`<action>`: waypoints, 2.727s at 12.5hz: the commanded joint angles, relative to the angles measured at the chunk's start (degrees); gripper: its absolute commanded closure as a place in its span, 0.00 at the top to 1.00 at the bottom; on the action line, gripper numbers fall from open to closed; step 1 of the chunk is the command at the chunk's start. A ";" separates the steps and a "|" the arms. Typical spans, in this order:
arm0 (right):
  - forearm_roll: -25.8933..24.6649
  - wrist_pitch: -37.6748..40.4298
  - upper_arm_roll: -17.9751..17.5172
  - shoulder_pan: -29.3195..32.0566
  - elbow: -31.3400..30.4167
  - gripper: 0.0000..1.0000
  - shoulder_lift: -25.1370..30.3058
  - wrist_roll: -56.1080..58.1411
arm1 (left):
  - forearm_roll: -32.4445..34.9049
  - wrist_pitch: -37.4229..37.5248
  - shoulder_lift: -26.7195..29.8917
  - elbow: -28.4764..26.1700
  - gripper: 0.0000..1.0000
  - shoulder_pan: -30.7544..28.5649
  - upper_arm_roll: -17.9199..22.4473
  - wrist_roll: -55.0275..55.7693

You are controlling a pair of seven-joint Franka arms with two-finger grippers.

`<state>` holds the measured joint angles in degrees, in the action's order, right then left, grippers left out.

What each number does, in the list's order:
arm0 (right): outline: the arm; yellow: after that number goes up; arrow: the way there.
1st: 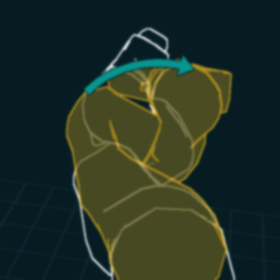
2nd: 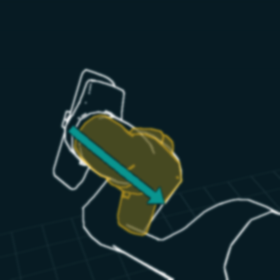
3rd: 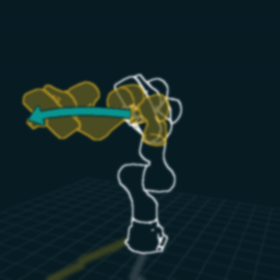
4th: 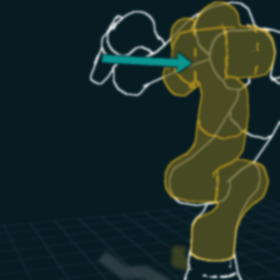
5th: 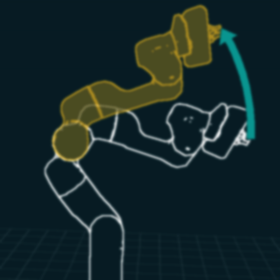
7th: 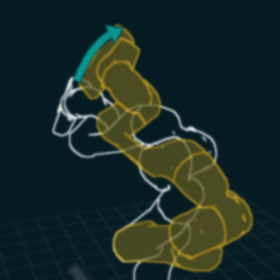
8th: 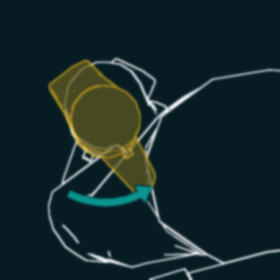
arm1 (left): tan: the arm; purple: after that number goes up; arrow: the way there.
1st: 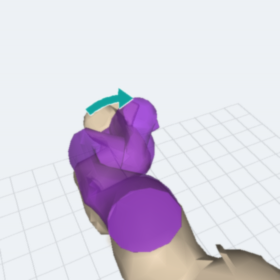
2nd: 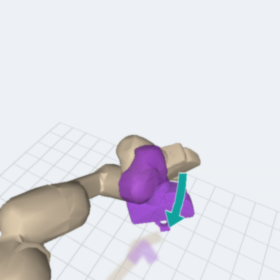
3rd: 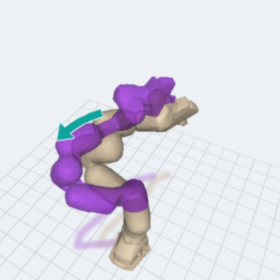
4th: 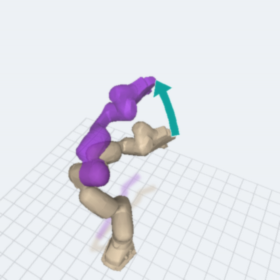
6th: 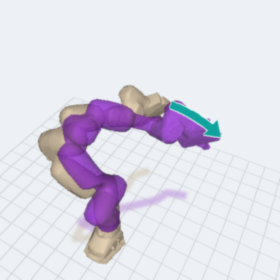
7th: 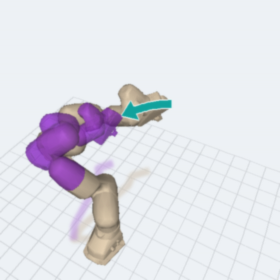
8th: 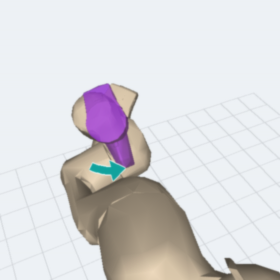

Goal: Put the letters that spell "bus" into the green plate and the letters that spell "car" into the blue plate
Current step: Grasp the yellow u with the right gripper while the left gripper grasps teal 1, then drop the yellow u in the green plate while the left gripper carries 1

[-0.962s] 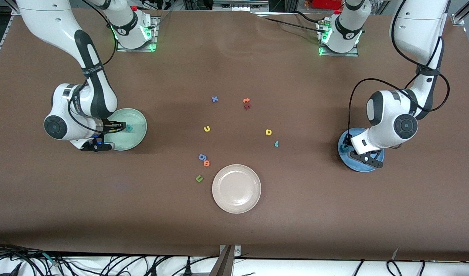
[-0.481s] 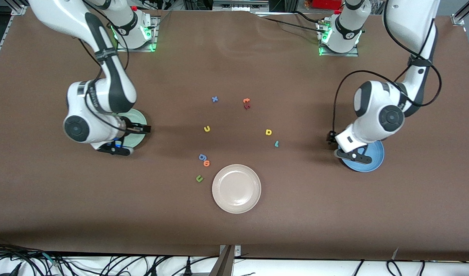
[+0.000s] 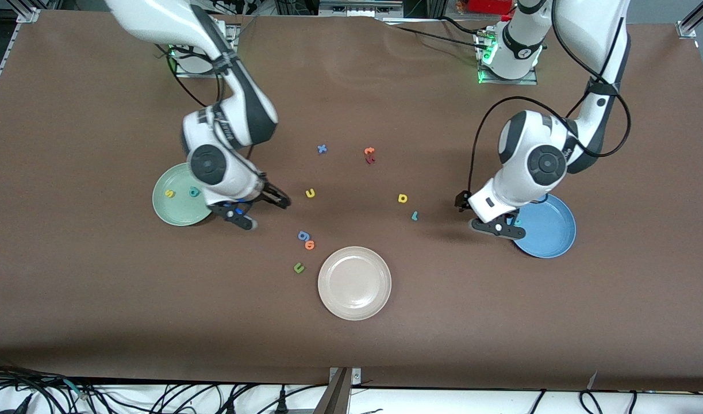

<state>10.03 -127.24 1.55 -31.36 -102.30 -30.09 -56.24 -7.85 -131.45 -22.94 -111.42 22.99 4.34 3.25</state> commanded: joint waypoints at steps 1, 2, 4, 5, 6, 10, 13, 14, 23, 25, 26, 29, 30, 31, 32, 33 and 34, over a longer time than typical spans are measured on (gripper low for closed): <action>0.25 -5.81 0.56 -3.61 0.88 0.80 -3.74 -8.86 | -0.85 0.23 -3.59 4.19 0.92 4.07 0.50 2.64; 0.25 -7.31 0.56 -4.32 0.79 0.74 -4.62 -10.89 | -0.76 -1.68 -4.38 4.28 0.92 4.69 0.50 2.20; 0.16 -10.38 0.56 -5.91 0.79 0.63 -6.47 -13.89 | -0.50 -6.87 -6.66 4.37 0.92 6.36 0.50 2.11; 0.16 -11.27 0.56 -6.35 0.44 0.60 -6.91 -13.98 | -0.58 -8.11 -8.07 4.37 0.92 6.89 0.50 2.55; 0.16 -11.28 0.56 -6.44 0.18 0.58 -7.00 -14.07 | -0.59 -9.95 -9.04 4.37 0.92 7.16 0.50 2.64; 0.07 -11.10 0.56 -8.71 -0.09 0.55 -7.79 -16.71 | -1.02 -13.21 -12.12 4.37 0.85 8.39 0.50 2.73; -0.01 -11.19 0.56 -8.72 -1.23 0.53 -7.88 -16.62 | -0.59 -13.22 -13.53 6.04 0.77 9.53 0.50 4.48; -0.01 -11.19 0.56 -8.72 -1.41 0.50 -7.97 -16.53 | -0.50 -13.22 -13.53 6.22 0.77 9.71 0.50 4.74; -0.72 -0.49 6.96 -8.64 -0.26 0.20 -2.88 -1.90 | 0.47 -12.95 -14.32 5.78 0.78 11.03 0.50 4.66; -0.72 5.47 10.65 -8.55 -0.26 0.20 -1.12 7.15 | 0.47 -12.78 -14.32 5.52 0.78 10.94 0.58 4.57; -0.72 9.08 12.67 -8.55 -0.35 0.20 -0.33 11.81 | 0.47 -12.78 -14.41 5.34 0.77 11.03 0.58 4.66; -0.72 17.44 18.73 -8.46 -1.75 0.20 2.13 24.04 | 2.05 -12.60 -14.41 5.25 0.54 10.85 0.58 4.66; -0.72 19.81 21.19 -8.46 -2.72 0.20 2.75 28.07 | 2.05 -12.60 -14.41 5.25 0.47 10.85 0.58 4.66; -0.63 20.53 23.82 -8.37 -4.81 0.20 3.80 32.90 | 2.14 -12.60 -14.67 5.25 0.42 10.85 0.58 4.66; -0.37 20.28 26.46 -8.37 -6.57 0.20 4.15 37.91 | 2.14 -12.60 -14.67 5.25 0.38 10.85 0.67 4.66; -0.02 19.41 28.14 -8.20 -8.07 0.20 3.98 41.96 | 2.14 -12.60 -14.67 5.25 0.34 10.85 0.67 4.66; 0.16 17.22 29.20 -7.24 -9.48 0.20 3.63 45.48 | 2.14 -12.60 -14.67 5.25 0.29 10.85 0.67 4.66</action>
<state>9.77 -107.41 29.04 -39.09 -107.33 -28.18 -16.84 -6.92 -144.66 -37.08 -106.43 33.39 4.67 7.61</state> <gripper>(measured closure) 0.749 0.621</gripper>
